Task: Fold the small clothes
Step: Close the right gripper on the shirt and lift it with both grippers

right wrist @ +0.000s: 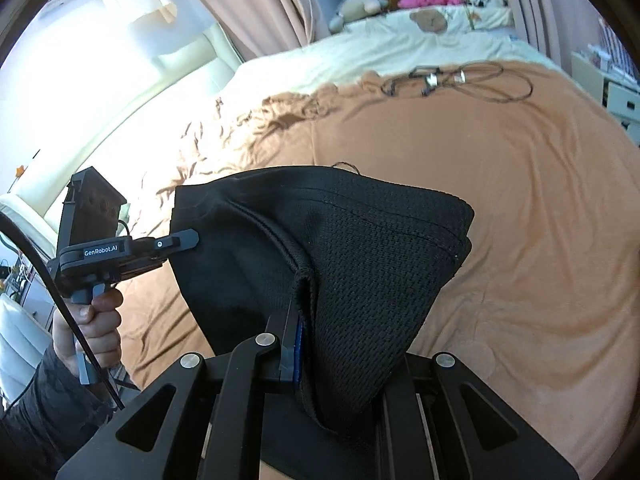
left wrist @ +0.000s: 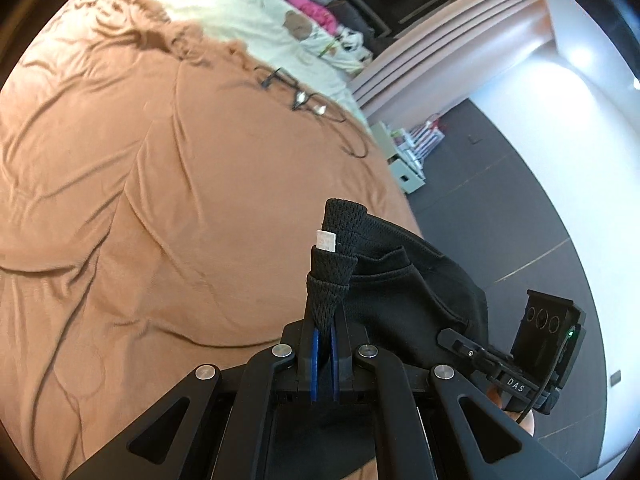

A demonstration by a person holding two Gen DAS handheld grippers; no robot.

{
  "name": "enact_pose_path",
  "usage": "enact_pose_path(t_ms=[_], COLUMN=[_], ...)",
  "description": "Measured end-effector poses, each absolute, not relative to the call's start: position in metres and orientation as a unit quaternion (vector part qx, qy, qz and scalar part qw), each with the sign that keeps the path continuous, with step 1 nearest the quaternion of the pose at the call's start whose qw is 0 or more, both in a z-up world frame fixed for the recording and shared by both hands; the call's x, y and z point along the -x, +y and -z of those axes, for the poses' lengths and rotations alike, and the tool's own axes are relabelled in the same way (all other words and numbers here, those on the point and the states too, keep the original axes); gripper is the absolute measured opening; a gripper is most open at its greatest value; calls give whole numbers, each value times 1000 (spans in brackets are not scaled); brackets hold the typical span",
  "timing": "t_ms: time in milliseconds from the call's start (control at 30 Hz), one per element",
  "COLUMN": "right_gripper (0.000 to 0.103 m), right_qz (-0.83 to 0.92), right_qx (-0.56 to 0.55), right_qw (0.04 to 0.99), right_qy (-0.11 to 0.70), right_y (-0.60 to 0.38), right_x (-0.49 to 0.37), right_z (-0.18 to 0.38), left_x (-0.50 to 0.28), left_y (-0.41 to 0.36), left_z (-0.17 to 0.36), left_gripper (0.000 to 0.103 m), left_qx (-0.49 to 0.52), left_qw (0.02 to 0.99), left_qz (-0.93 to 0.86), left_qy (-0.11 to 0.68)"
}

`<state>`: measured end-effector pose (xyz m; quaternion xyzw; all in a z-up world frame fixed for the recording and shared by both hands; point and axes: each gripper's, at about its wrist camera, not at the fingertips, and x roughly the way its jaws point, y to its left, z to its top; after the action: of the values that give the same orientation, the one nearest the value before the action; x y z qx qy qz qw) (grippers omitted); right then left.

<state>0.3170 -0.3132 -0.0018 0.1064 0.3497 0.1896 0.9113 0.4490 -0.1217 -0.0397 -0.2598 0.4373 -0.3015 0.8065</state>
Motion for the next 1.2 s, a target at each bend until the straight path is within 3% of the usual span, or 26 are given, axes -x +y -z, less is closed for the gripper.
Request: enact_pose_path(t_ms=[567, 1200], right_gripper=[8, 8], right_qz=[-185, -257], right_qx=[-76, -45], right_qw=[941, 936], right_qy=[274, 235], right_y=[-287, -235], right_x=[-182, -170], right_z=[-58, -61], left_x=[-363, -303], left_y=[-92, 21], left_z=[-61, -115], left_gripper=[4, 4], left_qx=[254, 267], left_qw=[838, 879], left_qz=[338, 286], left_qy=[346, 274])
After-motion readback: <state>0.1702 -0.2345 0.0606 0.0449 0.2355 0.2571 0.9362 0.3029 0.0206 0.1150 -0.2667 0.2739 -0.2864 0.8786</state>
